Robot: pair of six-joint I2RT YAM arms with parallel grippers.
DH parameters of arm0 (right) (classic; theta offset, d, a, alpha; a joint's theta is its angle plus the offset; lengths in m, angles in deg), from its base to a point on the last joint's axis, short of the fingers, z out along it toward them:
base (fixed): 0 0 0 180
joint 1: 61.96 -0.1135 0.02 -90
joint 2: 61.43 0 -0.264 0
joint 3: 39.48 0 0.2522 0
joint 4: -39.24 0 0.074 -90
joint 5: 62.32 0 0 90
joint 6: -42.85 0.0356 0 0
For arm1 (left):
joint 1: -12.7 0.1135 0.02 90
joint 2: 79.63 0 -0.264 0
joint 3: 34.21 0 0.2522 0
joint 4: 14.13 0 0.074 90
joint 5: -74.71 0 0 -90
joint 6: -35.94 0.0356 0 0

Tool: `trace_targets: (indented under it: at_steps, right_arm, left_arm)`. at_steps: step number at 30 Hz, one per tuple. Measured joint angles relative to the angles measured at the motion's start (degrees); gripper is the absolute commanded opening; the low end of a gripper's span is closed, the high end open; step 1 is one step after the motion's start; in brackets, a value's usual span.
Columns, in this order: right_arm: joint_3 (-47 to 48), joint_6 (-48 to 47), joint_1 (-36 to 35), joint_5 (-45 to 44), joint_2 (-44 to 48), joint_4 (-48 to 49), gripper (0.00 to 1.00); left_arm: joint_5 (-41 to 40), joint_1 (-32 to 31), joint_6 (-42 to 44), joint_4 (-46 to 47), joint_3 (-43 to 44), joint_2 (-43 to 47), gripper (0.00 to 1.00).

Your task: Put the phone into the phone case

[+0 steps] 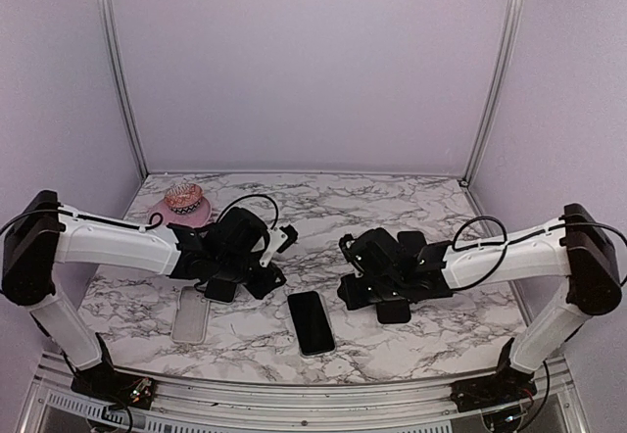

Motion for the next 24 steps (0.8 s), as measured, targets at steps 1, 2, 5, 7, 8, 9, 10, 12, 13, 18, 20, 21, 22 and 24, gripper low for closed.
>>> trace_targets:
  at_steps: [1, 2, 5, 7, 8, 9, 10, 12, 13, 18, 20, 21, 22, 24]
  right_arm:
    - [2.21, 0.37, 0.55, -1.57, -2.10, -0.85, 0.16]
    - [3.72, 0.63, 0.79, -3.15, -3.91, -1.49, 0.14]
    - [7.32, 0.83, 0.85, -5.75, -9.20, -3.52, 0.10]
    - [8.66, 0.98, 0.87, -6.43, -12.26, -4.07, 0.09]
    - [8.98, 1.01, 0.87, -6.51, -13.57, -4.26, 0.08]
    - [9.03, 1.03, 0.87, -6.47, -14.40, -4.31, 0.07]
    - [9.01, 1.05, 0.87, -6.38, -14.97, -4.48, 0.06]
    - [9.01, 1.20, 0.87, -6.03, -15.37, -4.20, 0.05]
    - [9.01, 1.20, 0.87, -5.90, -15.37, -3.98, 0.05]
    - [9.01, 1.20, 0.87, -4.17, -15.39, -2.36, 0.04]
    - [9.01, 1.18, 0.87, -3.28, -15.39, -1.36, 0.03]
    - [9.01, 1.16, 0.87, -2.69, -15.39, -0.85, 0.03]
    - [9.01, 1.09, 0.87, -2.21, -15.39, -0.33, 0.04]
    - [8.98, 0.96, 0.87, -1.16, -15.39, 0.63, 0.03]
  left_arm:
    - [-0.72, 0.00, -0.46, -0.68, -0.31, -1.01, 0.21]
    - [-1.11, 0.00, -1.11, -1.38, -0.52, -2.25, 0.20]
    - [-1.99, 0.00, -1.90, -3.23, -0.50, -5.97, 0.19]
    - [-2.27, -0.02, -2.23, -3.91, -0.37, -7.34, 0.19]
    - [-2.32, -0.04, -2.36, -4.17, -0.20, -7.85, 0.19]
    - [-2.32, -0.09, -2.49, -4.42, 0.22, -8.35, 0.19]
    - [-2.29, -0.11, -2.58, -4.48, 0.68, -8.76, 0.19]
    - [-2.23, -0.33, -2.75, -4.48, 1.90, -9.73, 0.19]
    - [-2.10, -0.48, -2.78, -4.46, 2.43, -10.16, 0.19]
    - [-1.57, -1.53, -2.73, -4.46, 4.70, -13.03, 0.19]
    - [-1.49, -1.86, -2.69, -4.48, 5.38, -14.03, 0.19]
    - [-1.40, -2.03, -2.64, -4.48, 5.60, -14.36, 0.19]
    - [-1.40, -2.19, -2.60, -4.52, 5.75, -14.49, 0.19]
    - [-1.40, -2.56, -2.38, -4.83, 6.36, -14.67, 0.19]
